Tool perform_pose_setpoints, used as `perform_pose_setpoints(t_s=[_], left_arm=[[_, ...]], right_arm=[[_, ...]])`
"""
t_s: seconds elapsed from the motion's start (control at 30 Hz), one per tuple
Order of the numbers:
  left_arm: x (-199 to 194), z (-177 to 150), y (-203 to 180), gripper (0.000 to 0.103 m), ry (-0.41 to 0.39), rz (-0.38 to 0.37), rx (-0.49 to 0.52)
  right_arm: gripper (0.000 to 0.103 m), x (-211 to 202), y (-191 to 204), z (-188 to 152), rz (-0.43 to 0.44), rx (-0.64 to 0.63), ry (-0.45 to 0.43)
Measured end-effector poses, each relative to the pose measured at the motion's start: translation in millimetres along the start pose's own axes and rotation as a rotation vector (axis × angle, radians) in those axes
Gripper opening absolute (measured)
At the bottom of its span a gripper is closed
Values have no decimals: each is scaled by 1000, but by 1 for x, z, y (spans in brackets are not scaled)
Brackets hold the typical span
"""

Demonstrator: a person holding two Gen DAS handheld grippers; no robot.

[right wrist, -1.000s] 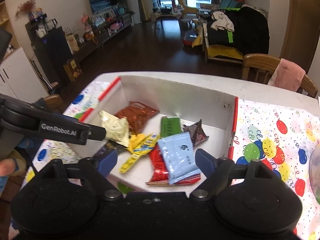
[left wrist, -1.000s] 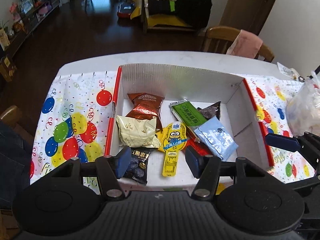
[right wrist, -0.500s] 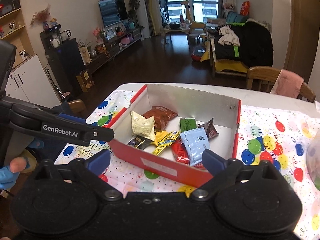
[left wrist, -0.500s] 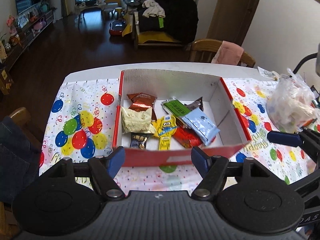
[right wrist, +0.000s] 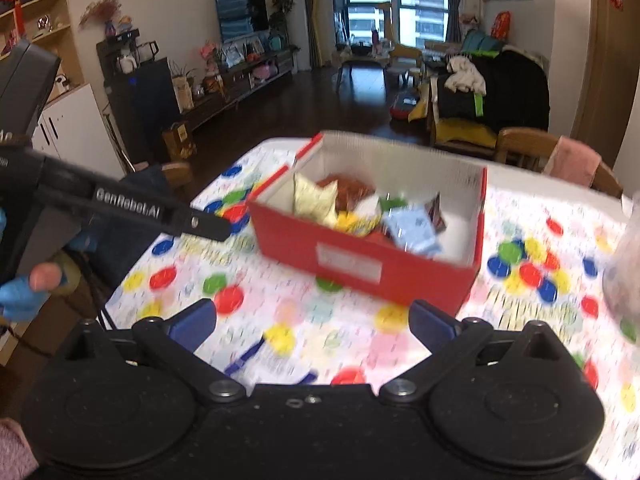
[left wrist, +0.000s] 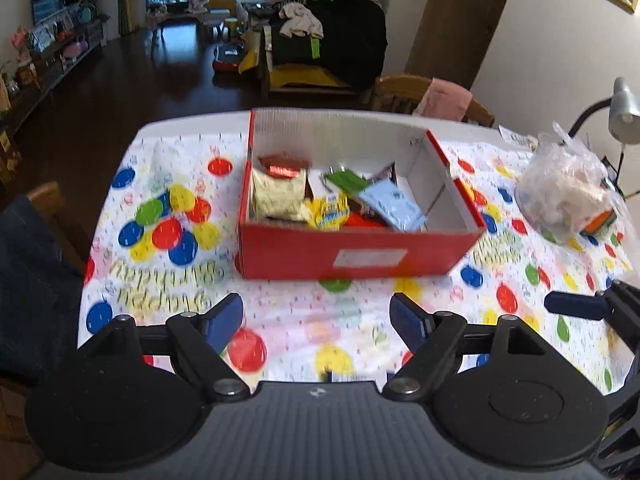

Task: Organize snacks
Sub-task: 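Withdraw both tools from the box toward the last snacks on the cloth, then grasp the round silver candy with the right tool while the left tool grasps the white-blue cake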

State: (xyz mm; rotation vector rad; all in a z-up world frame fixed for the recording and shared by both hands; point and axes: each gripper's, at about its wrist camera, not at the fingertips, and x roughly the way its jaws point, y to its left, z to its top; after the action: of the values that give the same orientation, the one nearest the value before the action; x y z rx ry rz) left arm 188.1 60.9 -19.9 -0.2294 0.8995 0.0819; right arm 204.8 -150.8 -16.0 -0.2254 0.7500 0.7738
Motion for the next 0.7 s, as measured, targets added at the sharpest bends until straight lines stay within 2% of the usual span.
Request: perform_pose_setpoints(t_s=[0.23,0.4,0.53,0.7], left_arm=[[6,-48,5,80,71,-3,31],[11,-73,16,80,119,4,11],[13,-87,23,80,138,17,-3],[14,-104,25,80,159,27,-6]], right_arm=[[103,9,21,-52,15,18,119],[103,17,40,-86,54,24,202],[98,27,54,-105,94,-18,261],[95,38,70,-122,91,-84,326]])
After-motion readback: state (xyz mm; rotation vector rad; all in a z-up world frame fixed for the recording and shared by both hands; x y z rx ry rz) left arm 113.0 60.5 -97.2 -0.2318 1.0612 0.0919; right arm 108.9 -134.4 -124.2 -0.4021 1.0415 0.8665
